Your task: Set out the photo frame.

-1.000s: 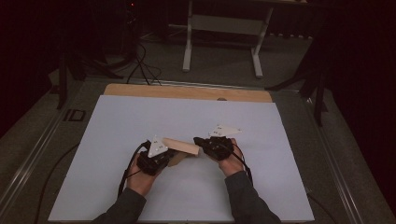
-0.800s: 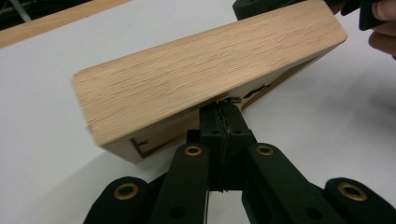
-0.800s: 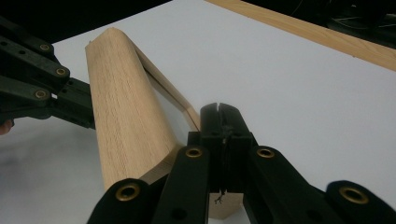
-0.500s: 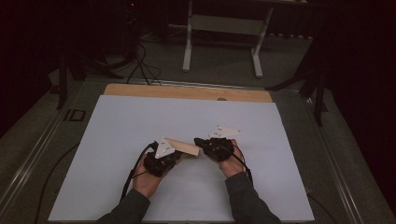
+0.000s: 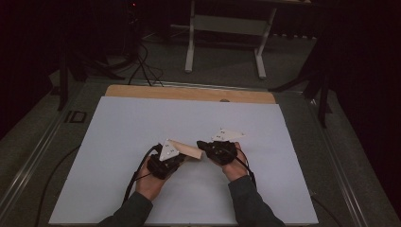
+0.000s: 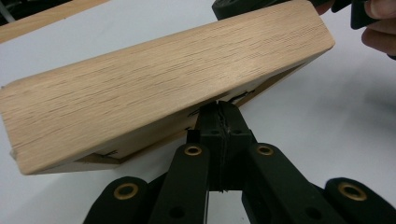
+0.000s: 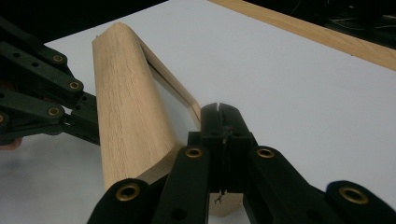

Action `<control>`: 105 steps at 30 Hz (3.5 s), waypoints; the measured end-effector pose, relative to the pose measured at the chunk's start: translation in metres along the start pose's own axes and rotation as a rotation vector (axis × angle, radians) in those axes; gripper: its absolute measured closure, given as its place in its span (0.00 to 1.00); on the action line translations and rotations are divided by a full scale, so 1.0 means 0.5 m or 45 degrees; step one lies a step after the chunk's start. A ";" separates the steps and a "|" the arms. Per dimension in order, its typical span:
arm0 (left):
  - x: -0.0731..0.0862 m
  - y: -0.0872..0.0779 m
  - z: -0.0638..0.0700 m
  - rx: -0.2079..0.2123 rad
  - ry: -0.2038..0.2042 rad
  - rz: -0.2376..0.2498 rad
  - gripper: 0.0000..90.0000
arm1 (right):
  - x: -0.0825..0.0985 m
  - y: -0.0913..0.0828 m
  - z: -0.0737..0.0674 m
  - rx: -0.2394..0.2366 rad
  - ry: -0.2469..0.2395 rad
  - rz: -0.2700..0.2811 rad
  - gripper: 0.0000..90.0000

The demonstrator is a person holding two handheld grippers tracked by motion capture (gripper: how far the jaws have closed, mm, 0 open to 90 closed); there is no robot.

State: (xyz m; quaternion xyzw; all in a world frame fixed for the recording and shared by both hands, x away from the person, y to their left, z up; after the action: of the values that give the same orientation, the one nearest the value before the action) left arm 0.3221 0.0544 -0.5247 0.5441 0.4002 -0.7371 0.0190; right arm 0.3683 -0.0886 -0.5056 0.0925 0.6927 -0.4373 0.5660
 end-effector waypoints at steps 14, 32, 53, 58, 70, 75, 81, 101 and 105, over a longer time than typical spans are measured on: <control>0.000 0.003 -0.005 -0.006 -0.010 0.001 0.99 | 0.002 -0.002 0.001 0.000 -0.003 -0.008 0.99; 0.001 0.000 -0.021 -0.042 -0.037 0.005 0.99 | 0.024 0.008 0.002 0.009 -0.006 -0.056 0.99; 0.007 -0.002 -0.043 -0.064 -0.083 0.030 0.99 | 0.042 0.015 -0.026 0.003 -0.090 -0.100 0.99; 0.009 -0.002 -0.047 -0.070 -0.095 0.035 0.99 | 0.044 0.014 -0.035 -0.010 -0.104 -0.107 0.99; 0.014 -0.004 -0.055 -0.076 -0.122 0.040 0.99 | 0.047 0.015 -0.065 -0.048 -0.144 -0.108 0.99; 0.016 -0.005 -0.060 -0.082 -0.130 0.041 0.99 | 0.046 0.017 -0.076 -0.060 -0.151 -0.108 0.99; 0.019 -0.006 -0.066 -0.073 -0.152 0.045 0.99 | 0.044 0.020 -0.088 -0.074 -0.163 -0.103 0.99; 0.023 -0.041 -0.093 -0.115 -0.223 0.094 0.82 | 0.039 0.012 -0.074 -0.031 -0.164 -0.087 0.86; 0.020 -0.054 -0.097 -0.122 -0.236 0.113 0.76 | 0.035 0.006 -0.066 -0.019 -0.145 -0.073 0.81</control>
State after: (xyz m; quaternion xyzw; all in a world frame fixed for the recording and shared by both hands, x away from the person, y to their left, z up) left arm 0.3437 0.1062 -0.5218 0.4893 0.4069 -0.7628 0.1146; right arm 0.3407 -0.0698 -0.5230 0.0434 0.6649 -0.4530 0.5923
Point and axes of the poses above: each handheld gripper's, and its own axes: y roughly forward along the jaws, x roughly out of its underside, z roughly to its right, the point moved 6 cm from there along y, roughly forward along the jaws, and after that the axes turned 10 degrees about x, right-handed, at the moved point
